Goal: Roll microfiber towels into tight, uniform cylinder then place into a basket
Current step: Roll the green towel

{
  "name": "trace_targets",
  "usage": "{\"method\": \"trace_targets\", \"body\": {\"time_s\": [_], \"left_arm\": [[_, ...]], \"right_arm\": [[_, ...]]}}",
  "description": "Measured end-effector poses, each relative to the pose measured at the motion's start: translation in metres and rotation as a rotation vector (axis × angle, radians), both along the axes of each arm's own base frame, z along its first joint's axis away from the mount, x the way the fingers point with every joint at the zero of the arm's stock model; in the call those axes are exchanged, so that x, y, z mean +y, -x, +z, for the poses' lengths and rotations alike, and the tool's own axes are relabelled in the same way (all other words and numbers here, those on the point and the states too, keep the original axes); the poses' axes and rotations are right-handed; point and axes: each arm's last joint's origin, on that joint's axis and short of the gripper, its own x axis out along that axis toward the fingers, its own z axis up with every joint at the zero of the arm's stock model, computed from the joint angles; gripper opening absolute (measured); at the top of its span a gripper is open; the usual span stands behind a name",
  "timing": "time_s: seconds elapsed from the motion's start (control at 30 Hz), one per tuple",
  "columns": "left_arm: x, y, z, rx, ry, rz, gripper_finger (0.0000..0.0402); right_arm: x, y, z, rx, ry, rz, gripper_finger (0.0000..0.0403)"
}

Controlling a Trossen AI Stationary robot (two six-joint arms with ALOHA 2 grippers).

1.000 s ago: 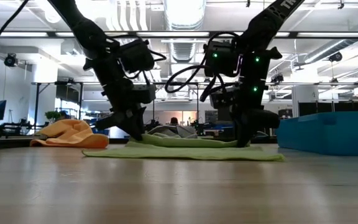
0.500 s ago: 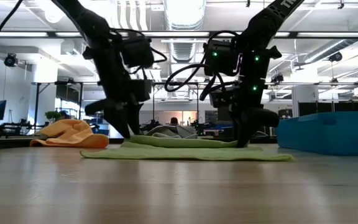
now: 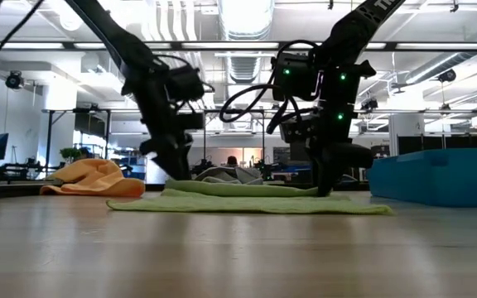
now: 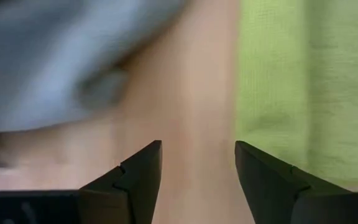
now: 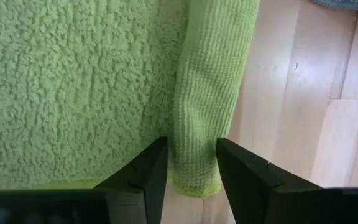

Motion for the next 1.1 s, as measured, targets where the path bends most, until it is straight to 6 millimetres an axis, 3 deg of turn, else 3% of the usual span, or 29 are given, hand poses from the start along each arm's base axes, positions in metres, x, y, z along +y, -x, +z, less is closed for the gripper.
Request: {"method": "trace_targets", "body": {"time_s": [0.17,0.4,0.57,0.73,0.8,0.9,1.0,1.1], "left_arm": [[-0.004,-0.002,-0.018,0.036,0.073,-0.023,0.0187],[-0.004,-0.003,-0.020,0.038,0.083,-0.012,0.0183],[-0.004,-0.003,-0.020,0.041,0.076,-0.013,0.0126],[-0.003,-0.003,-0.020,0.045,0.059,-0.007,0.0058],[-0.004,-0.003,-0.021,0.047,0.055,-0.012,0.0037],[-0.005,-0.004,-0.021,0.052,0.039,-0.048,0.0013],[-0.007,-0.004,-0.021,0.058,0.032,-0.059,0.0003],[-0.007,-0.004,-0.021,0.059,0.033,-0.060,0.0002]], "right_arm": [[0.000,0.000,0.000,-0.005,-0.001,-0.004,0.0135],[0.001,-0.002,0.004,-0.014,-0.038,-0.018,0.0135],[0.001,-0.002,0.016,0.012,-0.082,-0.065,0.0136],[0.001,0.005,0.054,-0.069,-0.193,-0.185,0.0137],[-0.009,0.012,0.065,-0.140,-0.270,-0.248,0.0137],[-0.038,0.027,0.065,-0.262,-0.332,-0.393,0.0137],[-0.063,0.039,0.055,-0.358,-0.386,-0.492,0.0137],[-0.075,0.041,0.036,-0.356,-0.495,-0.539,0.0137]]}}
